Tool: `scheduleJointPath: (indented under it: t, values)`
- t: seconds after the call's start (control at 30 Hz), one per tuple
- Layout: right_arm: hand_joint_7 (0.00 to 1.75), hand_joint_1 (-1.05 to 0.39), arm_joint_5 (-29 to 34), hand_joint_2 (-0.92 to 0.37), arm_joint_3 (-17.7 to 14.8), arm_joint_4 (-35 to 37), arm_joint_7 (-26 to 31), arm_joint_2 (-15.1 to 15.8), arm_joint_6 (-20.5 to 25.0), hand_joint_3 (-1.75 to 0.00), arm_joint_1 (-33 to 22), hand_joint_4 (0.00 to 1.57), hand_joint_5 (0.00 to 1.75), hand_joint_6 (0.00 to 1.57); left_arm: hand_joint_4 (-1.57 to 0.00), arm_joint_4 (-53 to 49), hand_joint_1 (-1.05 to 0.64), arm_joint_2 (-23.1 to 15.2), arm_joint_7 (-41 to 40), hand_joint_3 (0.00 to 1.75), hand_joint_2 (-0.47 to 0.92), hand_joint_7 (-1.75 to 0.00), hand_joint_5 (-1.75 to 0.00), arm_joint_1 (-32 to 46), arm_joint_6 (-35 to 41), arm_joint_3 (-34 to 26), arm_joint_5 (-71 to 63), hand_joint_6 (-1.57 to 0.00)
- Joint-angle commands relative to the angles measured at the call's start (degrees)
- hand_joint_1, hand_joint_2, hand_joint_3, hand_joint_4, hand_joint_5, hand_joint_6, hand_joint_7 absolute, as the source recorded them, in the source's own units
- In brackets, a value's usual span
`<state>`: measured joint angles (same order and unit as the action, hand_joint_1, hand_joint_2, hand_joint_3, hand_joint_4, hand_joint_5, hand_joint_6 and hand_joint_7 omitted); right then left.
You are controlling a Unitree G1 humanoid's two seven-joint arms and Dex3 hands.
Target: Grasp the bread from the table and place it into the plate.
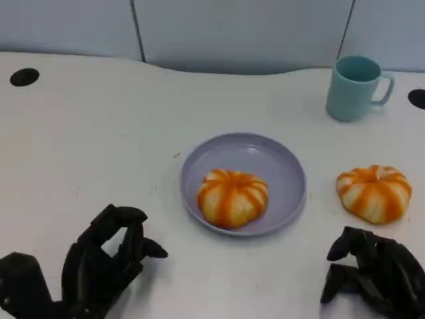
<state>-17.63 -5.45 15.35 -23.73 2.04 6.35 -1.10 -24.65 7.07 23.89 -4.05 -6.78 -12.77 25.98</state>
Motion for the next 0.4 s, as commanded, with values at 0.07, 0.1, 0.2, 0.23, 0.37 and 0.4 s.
scheduleJointPath:
  t: [0.07,0.1,0.2,0.23,0.37,0.4]
  values:
    - [1.09,-0.41,0.05,-0.92,-0.41,0.47,0.16,0.78,0.30,-0.49,-0.46,1.17,1.18,1.08,-0.72,0.33,-0.46,-0.84,0.57,0.89,0.59,-1.39,-1.57,-1.29,-0.99,-1.10,0.92,-0.63]
    - [1.09,-0.42,0.03,-0.92,-0.39,0.68,0.04,0.79,0.29,-0.50,-0.30,1.18,1.18,1.08,-0.72,0.15,-0.46,-0.75,0.57,0.87,0.61,-1.39,-1.56,-1.42,-1.46,-1.18,0.79,-0.63]
    - [1.10,-0.42,0.23,-0.92,-0.37,1.02,0.43,0.70,0.38,-0.50,0.08,1.18,1.18,1.09,-0.73,-0.07,-0.46,-0.75,0.74,0.84,0.63,-1.40,-1.55,-1.65,-1.58,-1.08,0.55,-0.63]
    - [1.10,-0.42,0.26,-0.92,-0.37,1.02,0.45,0.70,0.34,-0.49,0.11,1.19,1.18,1.09,-0.73,0.03,-0.45,-0.77,0.78,0.85,0.63,-1.40,-1.55,-1.59,-1.35,-0.98,0.54,-0.63]
    - [1.11,-0.42,0.32,-0.92,-0.42,1.44,0.29,0.73,-0.10,-0.48,0.26,1.18,1.18,1.09,-0.71,-0.48,-0.44,-0.84,1.15,0.89,0.63,-1.41,-1.57,-1.65,-1.67,-0.84,0.30,-0.61]
    - [1.11,-0.42,0.44,-0.92,-0.40,1.62,0.38,0.74,-0.20,-0.49,0.31,1.18,1.18,1.10,-0.71,-0.97,-0.45,-0.94,1.43,0.88,0.62,-1.41,-1.57,-1.74,-2.04,-0.75,0.05,-0.61]
